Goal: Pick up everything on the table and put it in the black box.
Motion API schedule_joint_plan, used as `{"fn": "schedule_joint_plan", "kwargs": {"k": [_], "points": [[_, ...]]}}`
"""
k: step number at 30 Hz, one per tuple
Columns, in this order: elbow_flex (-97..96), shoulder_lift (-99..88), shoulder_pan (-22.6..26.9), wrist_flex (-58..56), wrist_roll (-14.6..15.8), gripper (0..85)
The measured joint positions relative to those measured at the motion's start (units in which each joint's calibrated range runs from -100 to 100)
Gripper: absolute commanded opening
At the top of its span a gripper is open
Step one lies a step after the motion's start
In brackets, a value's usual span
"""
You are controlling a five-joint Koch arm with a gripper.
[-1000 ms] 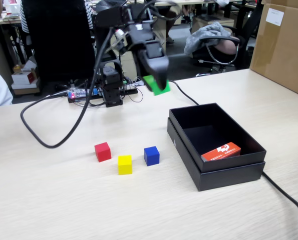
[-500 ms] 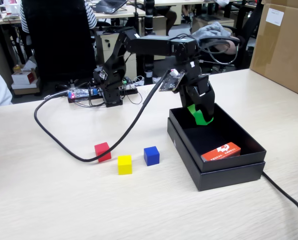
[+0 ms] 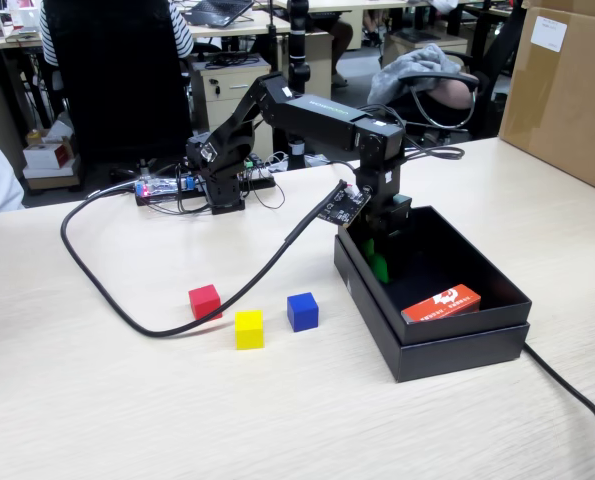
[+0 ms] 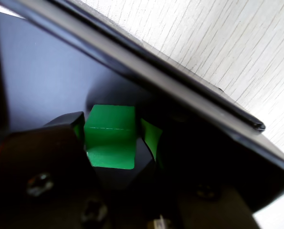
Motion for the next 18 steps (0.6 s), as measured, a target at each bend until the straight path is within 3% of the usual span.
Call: {"fn": "schedule_joint_plan", "kwargs": {"k": [5,8,18], "points": [[-0.64,0.26,0.00,-0.08,0.59,45.6],[-0.82,-2.20,-0.05,-0.08,0.63,45.7],[-7.49,-39.09,-4.64,-0.77,0.49,45.9]]}}
